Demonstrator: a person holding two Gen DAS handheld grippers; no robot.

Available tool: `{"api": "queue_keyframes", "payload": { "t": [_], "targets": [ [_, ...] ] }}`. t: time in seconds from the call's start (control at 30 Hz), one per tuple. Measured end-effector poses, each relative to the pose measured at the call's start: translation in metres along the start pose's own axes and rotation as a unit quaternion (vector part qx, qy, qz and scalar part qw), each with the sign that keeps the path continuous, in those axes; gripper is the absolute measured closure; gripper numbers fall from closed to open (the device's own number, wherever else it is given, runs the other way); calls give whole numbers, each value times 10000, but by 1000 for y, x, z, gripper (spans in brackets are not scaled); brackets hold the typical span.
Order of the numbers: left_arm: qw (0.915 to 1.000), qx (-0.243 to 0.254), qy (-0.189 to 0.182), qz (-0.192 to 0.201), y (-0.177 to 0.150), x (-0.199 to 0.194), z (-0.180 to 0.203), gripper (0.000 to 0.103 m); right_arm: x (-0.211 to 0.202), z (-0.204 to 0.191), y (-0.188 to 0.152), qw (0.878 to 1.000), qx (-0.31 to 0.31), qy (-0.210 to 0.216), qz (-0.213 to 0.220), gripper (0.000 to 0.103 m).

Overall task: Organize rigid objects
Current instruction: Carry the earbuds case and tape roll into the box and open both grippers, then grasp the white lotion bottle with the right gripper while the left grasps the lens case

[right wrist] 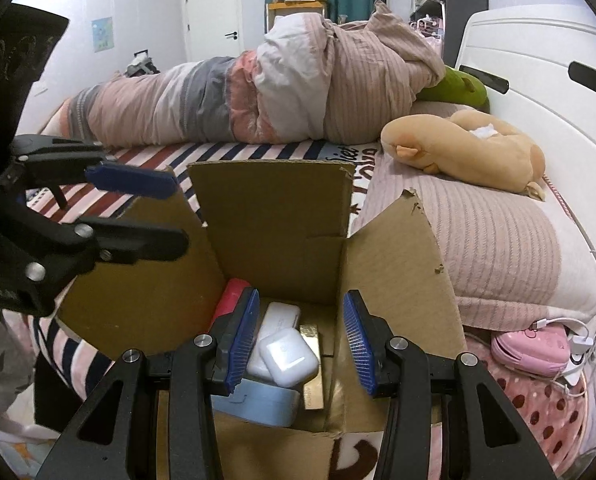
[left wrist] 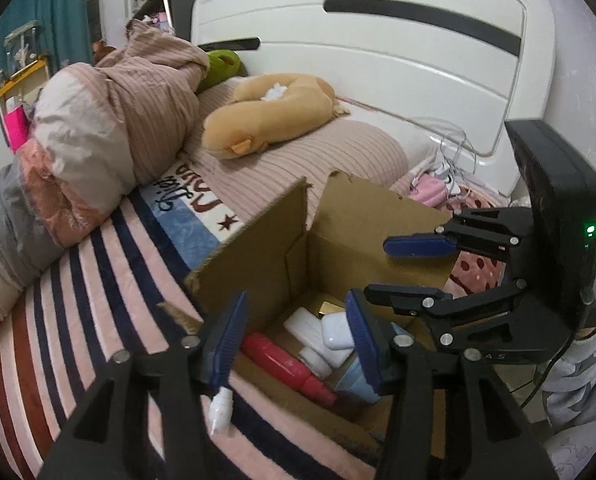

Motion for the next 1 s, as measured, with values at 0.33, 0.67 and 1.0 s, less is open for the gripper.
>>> {"api": "queue_keyframes", "payload": {
  "t": [0.33, 0.67, 1.0],
  "targets": [
    [9958, -568, 566, 432, -30, -67, -75, 48, -32, -61, 30, 9986, -186, 264, 429, 63],
    [9875, -1119, 1063, 332, -106, -94, -165, 48, -14, -186, 48, 9905, -474, 1218, 439, 63],
    [9861, -1450, 812, -86, -156, -37, -206, 47, 76, -198, -12, 9975, 445, 551, 55, 43]
  ]
}}
Point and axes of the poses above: each gripper's, at about its wrist camera, not at the fingertips, and x roughly the way its jaws point, z to its right, y to its top, the point moved 8 cm from there along x, roughly the way its jaws point, and after that the axes turned 2 degrees about z, right-handed, at the moved point
